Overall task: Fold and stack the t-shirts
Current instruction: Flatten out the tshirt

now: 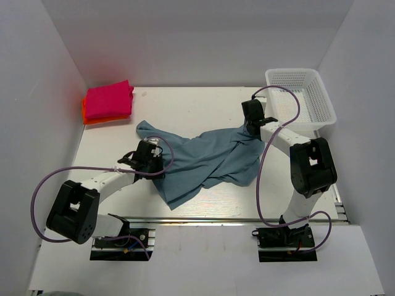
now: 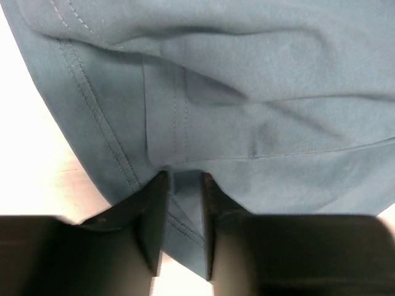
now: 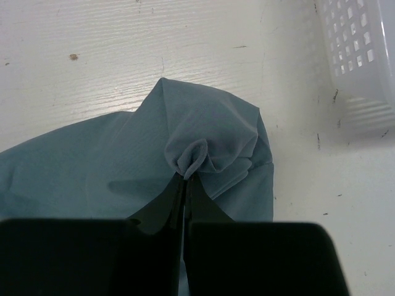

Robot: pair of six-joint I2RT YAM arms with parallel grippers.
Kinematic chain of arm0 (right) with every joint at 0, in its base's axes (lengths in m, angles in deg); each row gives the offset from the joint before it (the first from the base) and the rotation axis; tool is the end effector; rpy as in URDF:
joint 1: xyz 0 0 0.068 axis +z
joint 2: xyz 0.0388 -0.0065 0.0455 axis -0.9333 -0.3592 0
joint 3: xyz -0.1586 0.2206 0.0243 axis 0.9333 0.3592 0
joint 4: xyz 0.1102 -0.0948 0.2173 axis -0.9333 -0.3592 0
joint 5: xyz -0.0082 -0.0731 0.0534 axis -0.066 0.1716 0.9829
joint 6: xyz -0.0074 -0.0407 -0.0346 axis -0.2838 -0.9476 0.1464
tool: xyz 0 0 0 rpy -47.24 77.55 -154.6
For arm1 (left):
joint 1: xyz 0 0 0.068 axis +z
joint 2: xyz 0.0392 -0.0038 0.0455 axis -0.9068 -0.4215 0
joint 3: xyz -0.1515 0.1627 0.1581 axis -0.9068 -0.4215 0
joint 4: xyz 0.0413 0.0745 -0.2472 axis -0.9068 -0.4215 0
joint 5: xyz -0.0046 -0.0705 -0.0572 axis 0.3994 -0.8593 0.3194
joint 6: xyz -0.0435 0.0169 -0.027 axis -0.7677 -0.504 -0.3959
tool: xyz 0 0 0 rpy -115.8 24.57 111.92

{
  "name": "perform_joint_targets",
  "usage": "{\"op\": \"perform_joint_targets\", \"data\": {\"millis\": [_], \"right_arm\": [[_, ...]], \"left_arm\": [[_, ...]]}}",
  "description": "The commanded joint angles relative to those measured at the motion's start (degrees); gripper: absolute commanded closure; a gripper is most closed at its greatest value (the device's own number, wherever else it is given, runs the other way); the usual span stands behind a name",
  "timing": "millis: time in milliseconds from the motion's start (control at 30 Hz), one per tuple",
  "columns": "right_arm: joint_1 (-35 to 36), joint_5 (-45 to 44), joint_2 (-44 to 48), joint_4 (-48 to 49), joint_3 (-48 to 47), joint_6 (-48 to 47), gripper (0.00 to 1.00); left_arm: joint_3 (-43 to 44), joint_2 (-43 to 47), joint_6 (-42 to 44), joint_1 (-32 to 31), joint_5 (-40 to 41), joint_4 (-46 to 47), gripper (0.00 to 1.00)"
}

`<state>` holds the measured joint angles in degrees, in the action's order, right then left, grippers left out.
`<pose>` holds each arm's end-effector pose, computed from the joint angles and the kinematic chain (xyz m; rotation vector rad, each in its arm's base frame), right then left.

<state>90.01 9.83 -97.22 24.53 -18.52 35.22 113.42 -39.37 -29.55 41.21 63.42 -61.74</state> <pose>0.3715 0.1255 0.2154 0.2033 2.2259 -0.1778 0.2163 -0.0969 0.1597 0.0323 2.6393 -0.3303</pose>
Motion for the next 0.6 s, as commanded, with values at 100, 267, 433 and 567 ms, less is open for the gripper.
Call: {"op": "perform_joint_targets", "data": {"millis": [100, 267, 433, 567], "right_arm": [[-0.2, 0.0, 1.4, -0.6, 0.2, 1.3, 1.0], [-0.2, -0.3, 1.5, -0.6, 0.2, 1.2, 1.0], [-0.2, -0.9, 2.4, -0.8, 0.4, 1.3, 1.0], [-0.1, -1.6, 4.5, -0.9, 1.1, 1.6, 1.0]], "left_arm": [[2.1, 2.1, 0.0, -0.3, 0.9, 0.5, 0.91], [2.1, 2.1, 0.0, -0.3, 0.9, 1.0, 1.0], [1.6, 5.6, 0.7, -0.3, 0.9, 3.6, 1.0], [0.2, 16.4, 1.2, -0.3, 2.9, 5.0, 1.0]]}}
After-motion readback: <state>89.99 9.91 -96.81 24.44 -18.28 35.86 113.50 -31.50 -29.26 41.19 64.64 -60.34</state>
